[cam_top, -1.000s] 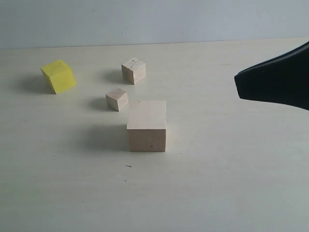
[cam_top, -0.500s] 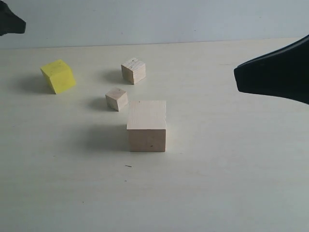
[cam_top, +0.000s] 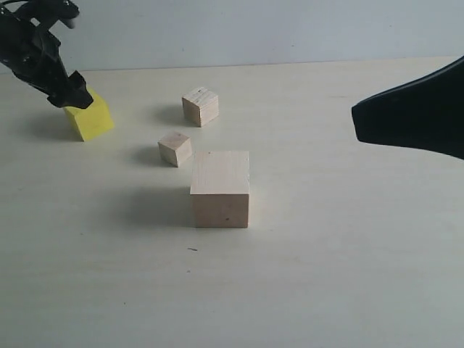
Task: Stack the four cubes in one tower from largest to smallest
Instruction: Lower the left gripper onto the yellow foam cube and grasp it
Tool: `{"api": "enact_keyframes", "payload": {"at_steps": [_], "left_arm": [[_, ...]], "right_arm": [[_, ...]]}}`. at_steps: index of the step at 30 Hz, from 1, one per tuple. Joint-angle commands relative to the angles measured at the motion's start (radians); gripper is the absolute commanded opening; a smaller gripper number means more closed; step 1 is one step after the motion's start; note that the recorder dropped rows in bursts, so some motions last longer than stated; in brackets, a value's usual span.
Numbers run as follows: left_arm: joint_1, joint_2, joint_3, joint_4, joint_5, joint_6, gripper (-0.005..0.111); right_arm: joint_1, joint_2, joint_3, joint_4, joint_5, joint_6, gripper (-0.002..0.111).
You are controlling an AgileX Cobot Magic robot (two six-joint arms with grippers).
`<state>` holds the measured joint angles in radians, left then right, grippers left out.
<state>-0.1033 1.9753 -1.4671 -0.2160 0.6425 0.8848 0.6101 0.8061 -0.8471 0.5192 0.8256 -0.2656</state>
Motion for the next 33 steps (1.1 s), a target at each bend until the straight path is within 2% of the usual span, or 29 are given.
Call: {"api": "enact_keyframes", "payload": {"at_steps": [1,5,22,29,33], "left_arm": [[-0.003,0.067,-0.057,0.024,-0.021,-0.007,0.089],[-0.003,0.119,-0.098,0.024,-0.046,-0.007,0.096],[0.017,0.304,-0.230,0.022,-0.042,-0.032,0.096],[0.025,0.332,-0.234,0.024,-0.038,-0.032,0.096],[0.025,0.334,-0.234,0.024,-0.039,-0.032,0.089]], "right_arm": [[0.000,-0.003,0.003,0.003,0.003,0.005,0.000],[0.000,-0.003,0.003,0.003,0.003,0.005,0.000],[0.000,-0.003,0.003,0.003,0.003,0.049,0.000],[0.000,-0.003,0.003,0.003,0.003,0.049,0.000],[0.000,-0.003,0.003,0.003,0.003,0.049,0.000]]}}
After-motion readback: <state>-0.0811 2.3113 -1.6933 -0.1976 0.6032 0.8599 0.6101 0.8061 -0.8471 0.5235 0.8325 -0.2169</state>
